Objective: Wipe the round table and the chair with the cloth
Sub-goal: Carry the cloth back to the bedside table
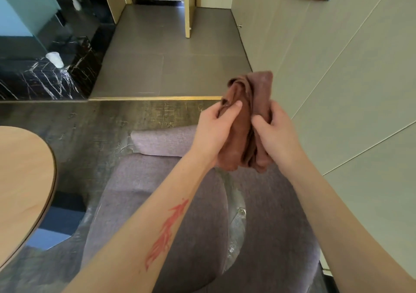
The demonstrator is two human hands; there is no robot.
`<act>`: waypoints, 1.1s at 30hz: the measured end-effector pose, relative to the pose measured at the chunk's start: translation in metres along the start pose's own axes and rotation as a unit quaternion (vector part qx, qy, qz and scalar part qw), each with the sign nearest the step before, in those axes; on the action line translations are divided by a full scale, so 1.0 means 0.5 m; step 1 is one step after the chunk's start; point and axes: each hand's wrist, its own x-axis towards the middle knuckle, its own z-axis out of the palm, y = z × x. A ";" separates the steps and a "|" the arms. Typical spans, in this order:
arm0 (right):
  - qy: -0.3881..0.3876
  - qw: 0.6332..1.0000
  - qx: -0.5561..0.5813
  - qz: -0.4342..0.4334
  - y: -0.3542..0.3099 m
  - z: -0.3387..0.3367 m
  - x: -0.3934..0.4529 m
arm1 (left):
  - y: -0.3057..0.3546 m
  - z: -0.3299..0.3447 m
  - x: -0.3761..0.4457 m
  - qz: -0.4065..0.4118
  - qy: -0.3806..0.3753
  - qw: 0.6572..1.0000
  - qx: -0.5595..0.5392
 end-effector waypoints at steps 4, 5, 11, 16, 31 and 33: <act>0.053 0.961 0.207 0.178 -0.004 0.006 -0.013 | -0.015 -0.026 -0.014 -0.035 0.008 0.999 -0.008; 0.044 0.954 0.225 0.193 -0.015 -0.001 -0.011 | -0.008 -0.032 -0.014 -0.046 0.004 0.999 -0.013; 0.018 0.924 0.331 0.193 -0.196 -0.069 0.046 | 0.179 -0.035 0.012 0.022 0.018 1.000 0.006; -0.007 0.908 0.400 0.121 -0.446 -0.135 0.083 | 0.463 -0.005 0.004 0.118 -0.004 0.993 -0.009; -0.089 0.879 0.468 -0.034 -0.892 -0.177 -0.021 | 0.915 -0.088 -0.216 0.257 -0.074 0.963 -0.040; -0.090 0.883 0.460 -0.033 -0.896 -0.151 -0.041 | 0.911 -0.119 -0.231 0.250 -0.068 0.965 -0.044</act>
